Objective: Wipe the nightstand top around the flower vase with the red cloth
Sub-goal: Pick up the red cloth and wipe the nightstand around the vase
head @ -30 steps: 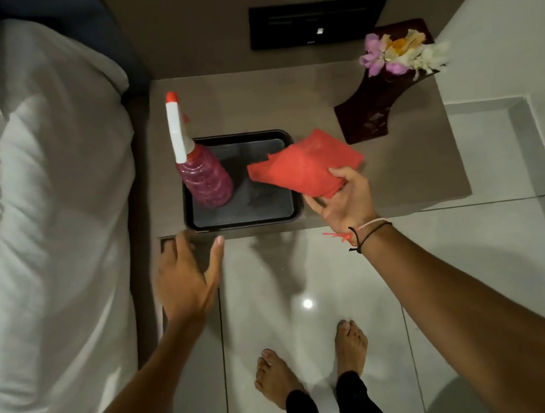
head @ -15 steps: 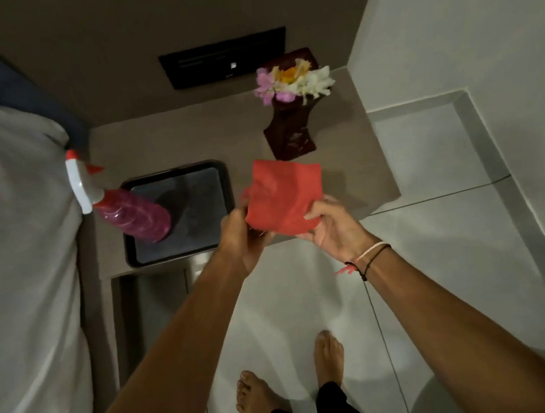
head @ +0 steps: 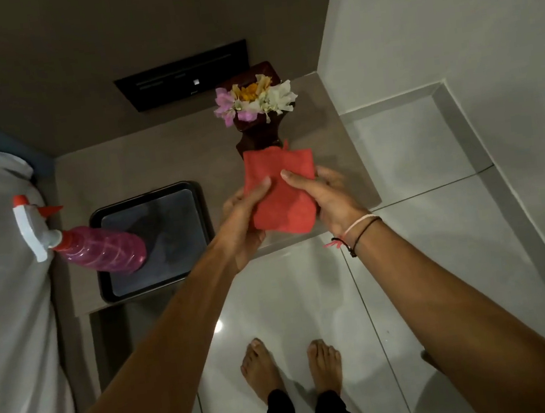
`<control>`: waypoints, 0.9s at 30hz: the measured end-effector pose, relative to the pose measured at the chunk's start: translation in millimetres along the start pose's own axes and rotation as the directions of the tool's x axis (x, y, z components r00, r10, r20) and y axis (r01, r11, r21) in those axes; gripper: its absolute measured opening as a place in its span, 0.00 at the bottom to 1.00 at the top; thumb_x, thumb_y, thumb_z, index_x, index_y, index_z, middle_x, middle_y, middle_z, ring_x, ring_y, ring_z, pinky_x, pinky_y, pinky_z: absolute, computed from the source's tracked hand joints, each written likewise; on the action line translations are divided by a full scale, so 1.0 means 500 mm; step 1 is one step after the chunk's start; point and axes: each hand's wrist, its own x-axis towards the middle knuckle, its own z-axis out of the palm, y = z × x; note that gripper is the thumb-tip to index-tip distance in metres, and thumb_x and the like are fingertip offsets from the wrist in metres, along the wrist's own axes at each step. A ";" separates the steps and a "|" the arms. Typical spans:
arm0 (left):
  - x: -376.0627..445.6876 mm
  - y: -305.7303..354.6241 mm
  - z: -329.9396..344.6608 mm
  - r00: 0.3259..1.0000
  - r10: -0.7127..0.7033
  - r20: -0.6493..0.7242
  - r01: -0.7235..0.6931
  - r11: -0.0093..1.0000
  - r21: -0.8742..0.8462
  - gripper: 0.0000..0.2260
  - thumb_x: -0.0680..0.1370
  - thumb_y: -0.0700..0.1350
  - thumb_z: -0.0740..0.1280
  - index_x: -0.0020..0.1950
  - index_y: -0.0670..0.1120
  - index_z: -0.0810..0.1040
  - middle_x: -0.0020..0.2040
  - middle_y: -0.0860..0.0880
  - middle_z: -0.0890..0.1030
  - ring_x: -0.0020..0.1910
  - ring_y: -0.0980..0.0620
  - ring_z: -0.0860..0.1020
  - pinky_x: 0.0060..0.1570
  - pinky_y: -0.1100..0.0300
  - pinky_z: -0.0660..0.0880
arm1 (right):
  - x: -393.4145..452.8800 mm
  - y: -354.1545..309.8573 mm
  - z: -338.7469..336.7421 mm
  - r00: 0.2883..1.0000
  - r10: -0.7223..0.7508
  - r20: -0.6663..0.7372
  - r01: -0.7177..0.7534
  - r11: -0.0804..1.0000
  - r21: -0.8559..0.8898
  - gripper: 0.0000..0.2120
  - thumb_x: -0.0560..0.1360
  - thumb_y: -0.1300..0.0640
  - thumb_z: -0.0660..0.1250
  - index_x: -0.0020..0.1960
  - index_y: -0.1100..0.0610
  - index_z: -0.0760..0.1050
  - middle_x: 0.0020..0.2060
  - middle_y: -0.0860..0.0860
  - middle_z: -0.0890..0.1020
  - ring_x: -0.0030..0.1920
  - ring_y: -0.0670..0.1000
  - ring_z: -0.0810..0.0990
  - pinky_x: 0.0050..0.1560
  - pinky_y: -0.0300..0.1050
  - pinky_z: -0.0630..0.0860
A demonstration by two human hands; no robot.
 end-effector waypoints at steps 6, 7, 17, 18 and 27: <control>0.016 -0.012 -0.034 0.987 0.117 -0.112 -0.068 0.928 0.367 0.14 0.76 0.47 0.74 0.59 0.41 0.83 0.53 0.44 0.87 0.54 0.44 0.86 0.44 0.59 0.82 | 0.012 0.033 -0.013 0.934 0.312 0.174 -0.349 0.903 0.252 0.20 0.76 0.53 0.71 0.66 0.59 0.77 0.62 0.57 0.83 0.62 0.55 0.82 0.61 0.56 0.81; 0.013 -0.002 -0.028 0.969 0.209 -0.133 -0.103 0.828 0.551 0.15 0.76 0.50 0.74 0.55 0.40 0.83 0.49 0.43 0.87 0.50 0.43 0.86 0.42 0.60 0.82 | 0.010 0.042 -0.018 0.930 0.310 0.198 -0.359 0.885 0.298 0.20 0.76 0.53 0.71 0.65 0.59 0.78 0.61 0.57 0.84 0.61 0.55 0.83 0.60 0.56 0.81; 0.073 0.196 0.101 0.636 0.674 0.377 -0.154 -0.367 0.917 0.33 0.79 0.66 0.57 0.78 0.47 0.66 0.76 0.40 0.68 0.75 0.40 0.67 0.71 0.45 0.67 | 0.011 0.085 -0.042 0.975 0.114 0.192 -0.215 0.717 0.664 0.26 0.81 0.46 0.63 0.76 0.53 0.66 0.74 0.56 0.72 0.72 0.58 0.73 0.67 0.59 0.74; 0.097 0.202 0.114 0.686 0.608 0.401 -0.139 -0.431 0.892 0.36 0.79 0.68 0.55 0.81 0.48 0.60 0.80 0.39 0.62 0.80 0.40 0.61 0.76 0.43 0.60 | 0.011 0.089 -0.044 0.974 0.115 0.194 -0.216 0.723 0.656 0.26 0.81 0.46 0.62 0.76 0.55 0.66 0.74 0.57 0.72 0.72 0.59 0.72 0.68 0.59 0.74; 0.197 0.201 0.087 0.772 0.368 0.518 -0.169 -0.667 0.726 0.29 0.85 0.58 0.52 0.83 0.50 0.48 0.83 0.38 0.50 0.83 0.41 0.50 0.80 0.42 0.51 | 0.004 0.139 -0.071 0.989 0.097 0.114 -0.146 0.778 0.611 0.32 0.70 0.63 0.74 0.72 0.57 0.70 0.64 0.58 0.81 0.63 0.61 0.81 0.57 0.58 0.82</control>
